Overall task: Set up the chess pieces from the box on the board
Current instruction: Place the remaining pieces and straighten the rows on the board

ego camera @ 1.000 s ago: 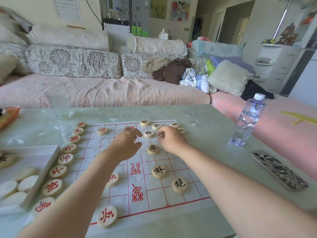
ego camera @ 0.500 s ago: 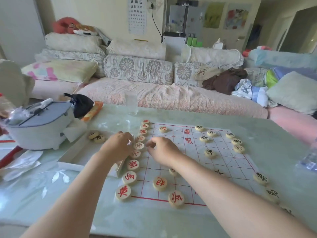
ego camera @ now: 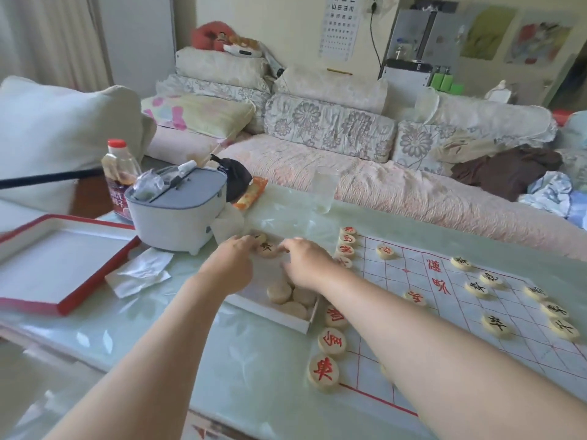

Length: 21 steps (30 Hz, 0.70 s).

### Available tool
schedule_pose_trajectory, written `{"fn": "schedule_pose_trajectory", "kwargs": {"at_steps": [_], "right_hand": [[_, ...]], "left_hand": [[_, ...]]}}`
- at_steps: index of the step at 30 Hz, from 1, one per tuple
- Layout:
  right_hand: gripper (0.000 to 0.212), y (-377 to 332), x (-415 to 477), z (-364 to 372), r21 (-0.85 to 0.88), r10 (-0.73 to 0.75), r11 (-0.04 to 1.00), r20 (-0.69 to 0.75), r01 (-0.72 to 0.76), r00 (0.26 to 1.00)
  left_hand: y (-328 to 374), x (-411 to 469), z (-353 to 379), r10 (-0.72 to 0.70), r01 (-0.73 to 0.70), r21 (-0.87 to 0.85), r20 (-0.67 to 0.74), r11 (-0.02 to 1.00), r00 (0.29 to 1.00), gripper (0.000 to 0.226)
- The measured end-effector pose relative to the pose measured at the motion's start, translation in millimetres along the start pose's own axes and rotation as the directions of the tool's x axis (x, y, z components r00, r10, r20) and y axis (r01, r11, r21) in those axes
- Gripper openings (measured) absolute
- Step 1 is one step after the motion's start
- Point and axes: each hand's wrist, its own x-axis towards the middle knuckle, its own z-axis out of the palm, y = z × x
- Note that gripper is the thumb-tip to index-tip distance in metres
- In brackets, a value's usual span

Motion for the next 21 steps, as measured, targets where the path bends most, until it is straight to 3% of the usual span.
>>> {"fn": "schedule_pose_trajectory", "kwargs": {"at_steps": [7,15,18,21], "right_hand": [[0.041,-9,46,18,-0.081,-0.014,0.997,0.071,0.020,0.997],[0.013,16,41,11,0.041,0.032,0.999,0.002,-0.032,0.999],[0.003,24,38,7,0.049,0.049,0.998,-0.016,-0.048,0.999],[0.012,31,38,6,0.110,0.091,0.990,-0.009,-0.090,0.996]], "left_hand": [[-16,20,7,0.006,-0.006,0.000,0.038,1.000,0.999,0.057],[-15,32,31,0.056,-0.059,0.017,0.146,0.998,0.988,0.058],[-11,35,31,0.040,-0.048,0.069,0.112,0.996,0.993,0.048],[-8,35,26,0.044,-0.048,0.055,0.083,0.997,0.996,0.051]]}}
